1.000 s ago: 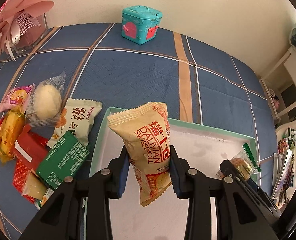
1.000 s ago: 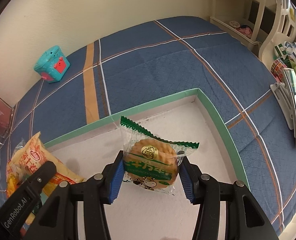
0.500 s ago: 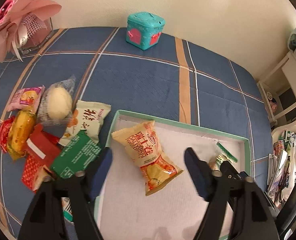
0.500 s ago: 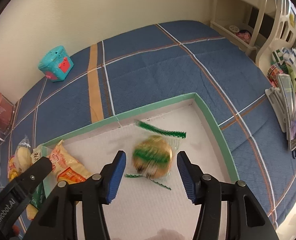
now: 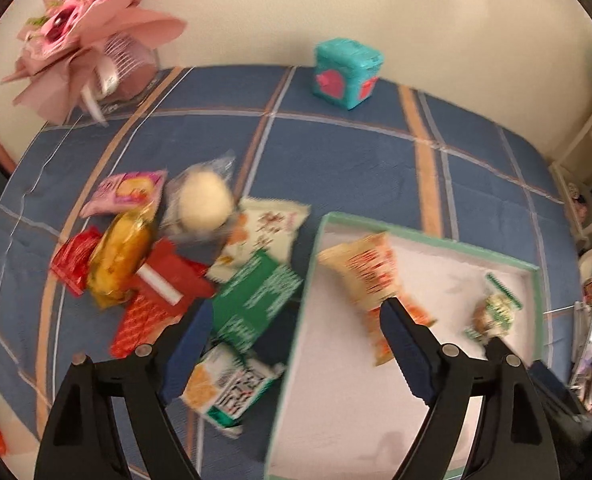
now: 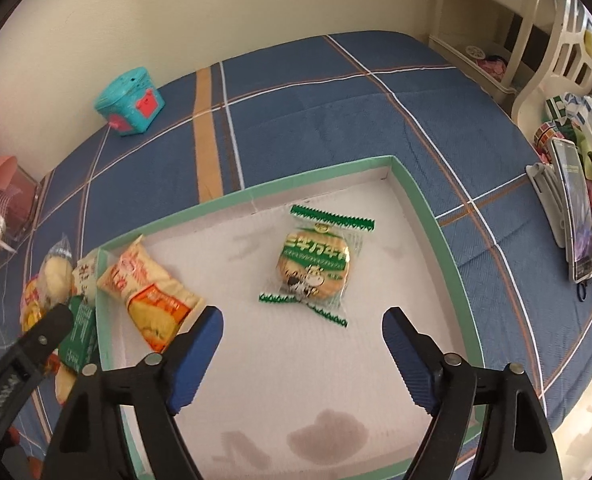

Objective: Organize snacks
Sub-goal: 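Withdraw both grippers from the tray back toward the snack pile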

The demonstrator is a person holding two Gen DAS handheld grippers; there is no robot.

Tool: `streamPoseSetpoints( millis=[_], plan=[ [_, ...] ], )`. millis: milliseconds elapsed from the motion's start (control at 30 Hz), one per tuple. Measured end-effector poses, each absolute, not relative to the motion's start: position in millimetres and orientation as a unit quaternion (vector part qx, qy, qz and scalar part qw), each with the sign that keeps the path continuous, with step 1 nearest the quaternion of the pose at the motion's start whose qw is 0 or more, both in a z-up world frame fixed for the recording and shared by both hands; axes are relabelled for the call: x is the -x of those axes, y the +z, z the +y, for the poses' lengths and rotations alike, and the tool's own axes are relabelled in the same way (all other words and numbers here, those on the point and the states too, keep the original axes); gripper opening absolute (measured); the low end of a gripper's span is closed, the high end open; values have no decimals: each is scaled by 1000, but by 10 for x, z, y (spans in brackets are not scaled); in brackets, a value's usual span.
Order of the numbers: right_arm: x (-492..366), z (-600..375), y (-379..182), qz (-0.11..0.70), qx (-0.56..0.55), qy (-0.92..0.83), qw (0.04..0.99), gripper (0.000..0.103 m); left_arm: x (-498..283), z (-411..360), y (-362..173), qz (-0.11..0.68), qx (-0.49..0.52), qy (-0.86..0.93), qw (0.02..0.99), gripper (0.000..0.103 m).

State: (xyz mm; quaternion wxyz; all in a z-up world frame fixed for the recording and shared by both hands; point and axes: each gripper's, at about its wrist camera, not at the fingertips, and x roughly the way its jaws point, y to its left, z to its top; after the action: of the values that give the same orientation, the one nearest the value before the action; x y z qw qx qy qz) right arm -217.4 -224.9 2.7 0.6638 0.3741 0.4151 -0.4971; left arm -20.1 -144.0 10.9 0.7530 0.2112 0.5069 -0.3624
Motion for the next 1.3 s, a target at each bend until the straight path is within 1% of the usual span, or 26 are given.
streamPoseSetpoints(
  millis=[133, 300, 333, 367, 400, 600, 833, 967, 1100, 1300],
  plan=[
    [2072, -2130, 11, 423, -363, -486, 673, 89, 123, -1328, 30, 518, -210, -356, 749, 86],
    [1907, -1997, -20, 434, -344, -471, 686, 92, 43, -1190, 50, 504, -198, -357, 761, 86],
    [1889, -1970, -29, 435, -341, -470, 688, 93, 28, -1158, 56, 501, -194, -358, 763, 91],
    [1862, -1944, -35, 436, -337, -468, 691, 99, 8, -1137, 65, 500, -191, -358, 765, 97],
    [1843, -1918, -34, 433, -336, -466, 695, 103, -17, -1102, 75, 498, -186, -359, 767, 98],
    [1784, -1797, -26, 411, -339, -454, 714, 103, -119, -906, 148, 475, -166, -368, 782, 101],
    [1590, -1599, -44, 424, -297, -445, 731, 103, -241, -713, 192, 451, -149, -377, 795, 101],
    [1461, -1509, -90, 421, -310, -424, 740, 103, -310, -649, 186, 453, -157, -392, 786, 101],
    [1281, -1389, -98, 423, -301, -406, 752, 103, -421, -565, 212, 450, -155, -392, 787, 101],
    [1056, -1268, -91, 420, -293, -391, 764, 103, -601, -442, 220, 459, -135, -386, 789, 101]
  ],
)
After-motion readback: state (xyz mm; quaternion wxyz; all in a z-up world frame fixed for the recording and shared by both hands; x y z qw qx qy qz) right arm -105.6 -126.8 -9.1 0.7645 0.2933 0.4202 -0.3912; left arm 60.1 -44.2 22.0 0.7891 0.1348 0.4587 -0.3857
